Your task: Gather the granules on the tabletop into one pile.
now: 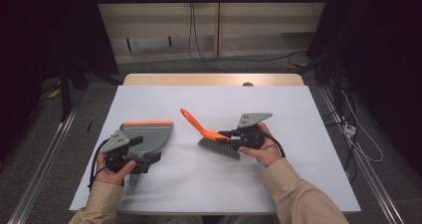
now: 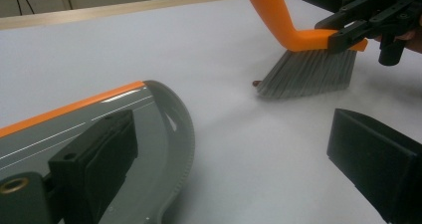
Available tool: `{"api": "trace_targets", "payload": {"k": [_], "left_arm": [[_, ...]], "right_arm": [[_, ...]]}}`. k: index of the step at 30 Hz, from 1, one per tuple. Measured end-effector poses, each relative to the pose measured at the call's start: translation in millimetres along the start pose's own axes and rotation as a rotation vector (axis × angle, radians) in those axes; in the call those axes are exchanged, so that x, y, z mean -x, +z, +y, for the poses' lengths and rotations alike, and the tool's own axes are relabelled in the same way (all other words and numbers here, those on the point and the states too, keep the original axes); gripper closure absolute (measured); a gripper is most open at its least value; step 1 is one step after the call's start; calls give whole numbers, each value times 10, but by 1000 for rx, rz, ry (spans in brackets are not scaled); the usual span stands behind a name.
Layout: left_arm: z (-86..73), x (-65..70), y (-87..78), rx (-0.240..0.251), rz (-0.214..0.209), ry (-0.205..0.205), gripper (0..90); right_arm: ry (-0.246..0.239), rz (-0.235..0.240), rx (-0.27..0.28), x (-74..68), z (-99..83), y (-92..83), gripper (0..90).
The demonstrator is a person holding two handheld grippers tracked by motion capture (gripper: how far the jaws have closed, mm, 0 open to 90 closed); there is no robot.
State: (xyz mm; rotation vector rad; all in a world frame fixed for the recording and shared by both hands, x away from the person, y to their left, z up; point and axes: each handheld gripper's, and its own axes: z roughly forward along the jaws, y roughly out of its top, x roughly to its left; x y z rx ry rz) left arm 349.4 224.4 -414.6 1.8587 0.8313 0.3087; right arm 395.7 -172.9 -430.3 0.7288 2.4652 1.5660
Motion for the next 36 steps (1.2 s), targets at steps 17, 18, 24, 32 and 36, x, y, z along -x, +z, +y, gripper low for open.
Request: {"api": "trace_targets", "payload": {"k": [17, 18, 24, 32, 36], "left_arm": [[6, 6, -15, 13, -27, -5, 54], [7, 8, -13, 17, -32, -5, 54], [22, 33, -21, 17, -48, 4, 54], [34, 65, -35, 26, -56, 11, 54], [35, 80, -37, 26, -54, 14, 54]], "right_arm": [[182, -312, 58, -91, 111, -343, 718], [207, -343, 68, -100, 96, -373, 718], [280, -508, 89, -191, -17, -448, 718], [246, -627, 47, -301, -102, -387, 718], [231, -627, 15, -318, -164, -317, 717]]}}
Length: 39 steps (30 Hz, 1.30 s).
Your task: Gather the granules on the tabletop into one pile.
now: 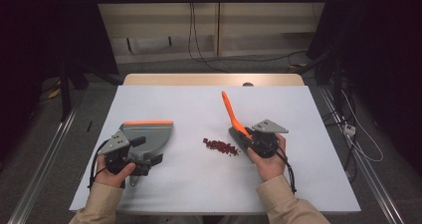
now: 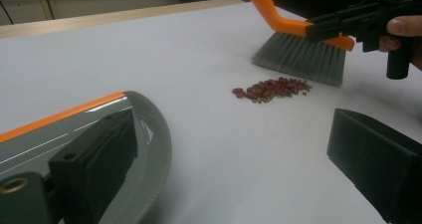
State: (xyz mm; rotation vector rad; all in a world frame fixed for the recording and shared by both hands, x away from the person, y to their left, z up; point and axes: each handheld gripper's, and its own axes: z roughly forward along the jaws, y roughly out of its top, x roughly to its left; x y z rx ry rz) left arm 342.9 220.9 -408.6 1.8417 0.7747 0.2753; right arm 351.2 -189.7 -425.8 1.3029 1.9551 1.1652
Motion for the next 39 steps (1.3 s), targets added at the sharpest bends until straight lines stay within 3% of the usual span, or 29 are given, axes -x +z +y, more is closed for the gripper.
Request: {"api": "trace_targets", "payload": {"k": [4, 7, 11, 21, 39], "left_arm": [[0, 7, 0, 2, 2, -1, 54], [0, 7, 1, 0, 3, -2, 54], [4, 8, 6, -2, -2, 3, 54], [10, 15, -6, 2, -1, 1, 54], [0, 14, 0, -1, -2, -2, 54]], "right_arm": [[-22, -19, -9, -28, 9, 2, 718], [7, -20, -9, -76, 10, 9, 718], [19, -52, 10, -204, 11, 64, 718], [49, -78, 47, -350, 13, 155, 717], [65, -88, 95, -442, 23, 274, 716]]}}
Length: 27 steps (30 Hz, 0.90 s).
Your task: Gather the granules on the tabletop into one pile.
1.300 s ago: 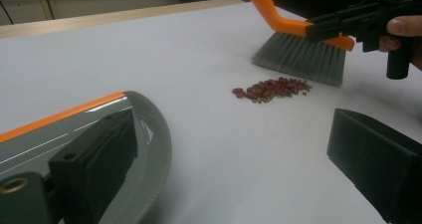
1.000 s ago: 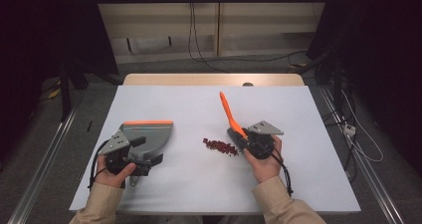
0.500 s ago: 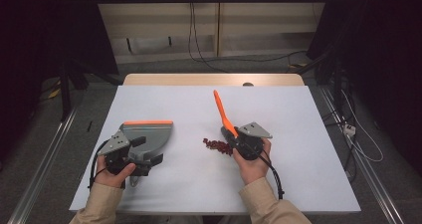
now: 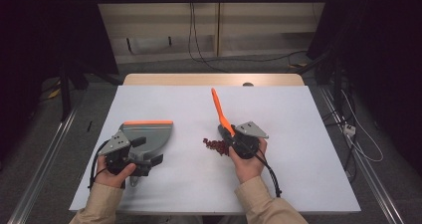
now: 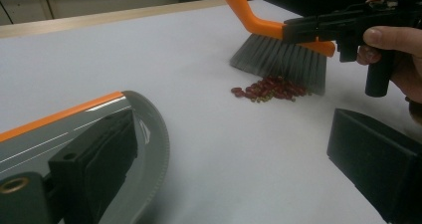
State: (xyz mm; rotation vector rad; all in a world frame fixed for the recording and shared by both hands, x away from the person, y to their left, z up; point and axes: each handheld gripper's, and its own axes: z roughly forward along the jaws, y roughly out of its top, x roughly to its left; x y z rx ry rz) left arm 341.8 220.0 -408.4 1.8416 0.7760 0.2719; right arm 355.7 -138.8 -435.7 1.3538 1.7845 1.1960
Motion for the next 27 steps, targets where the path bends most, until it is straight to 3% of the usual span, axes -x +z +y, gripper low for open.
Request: {"api": "trace_targets", "payload": {"k": [27], "left_arm": [[-6, -15, -9, -5, 3, 2, 56]], "right_arm": [[-4, 32, 29, -66, 72, 166, 717]]}}
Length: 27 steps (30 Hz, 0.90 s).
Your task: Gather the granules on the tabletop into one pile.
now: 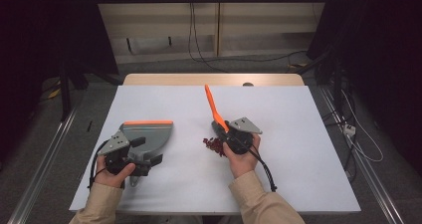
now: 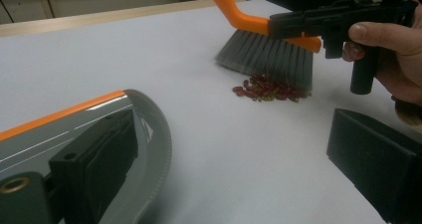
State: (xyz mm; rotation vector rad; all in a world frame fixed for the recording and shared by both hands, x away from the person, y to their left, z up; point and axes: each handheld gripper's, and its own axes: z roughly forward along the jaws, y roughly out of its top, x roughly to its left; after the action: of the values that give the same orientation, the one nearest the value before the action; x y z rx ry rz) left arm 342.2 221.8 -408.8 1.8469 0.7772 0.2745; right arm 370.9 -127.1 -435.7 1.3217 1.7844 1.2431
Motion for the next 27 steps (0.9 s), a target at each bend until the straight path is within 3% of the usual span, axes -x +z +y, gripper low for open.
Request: {"api": "trace_targets", "payload": {"k": [8, 14, 19, 27], "left_arm": [[-2, 7, 0, -5, 0, 3, 56], [-2, 33, 16, -6, -5, 2, 56], [2, 49, 28, -7, -13, 7, 56], [-9, 18, 9, -8, -6, 0, 56]], "right_arm": [[-3, -2, 10, 98, 47, -176, 717], [3, -28, 12, 122, -71, -327, 717], [-11, -32, 4, 58, -152, -309, 717], [-17, -31, 23, -64, -132, -183, 716]]}}
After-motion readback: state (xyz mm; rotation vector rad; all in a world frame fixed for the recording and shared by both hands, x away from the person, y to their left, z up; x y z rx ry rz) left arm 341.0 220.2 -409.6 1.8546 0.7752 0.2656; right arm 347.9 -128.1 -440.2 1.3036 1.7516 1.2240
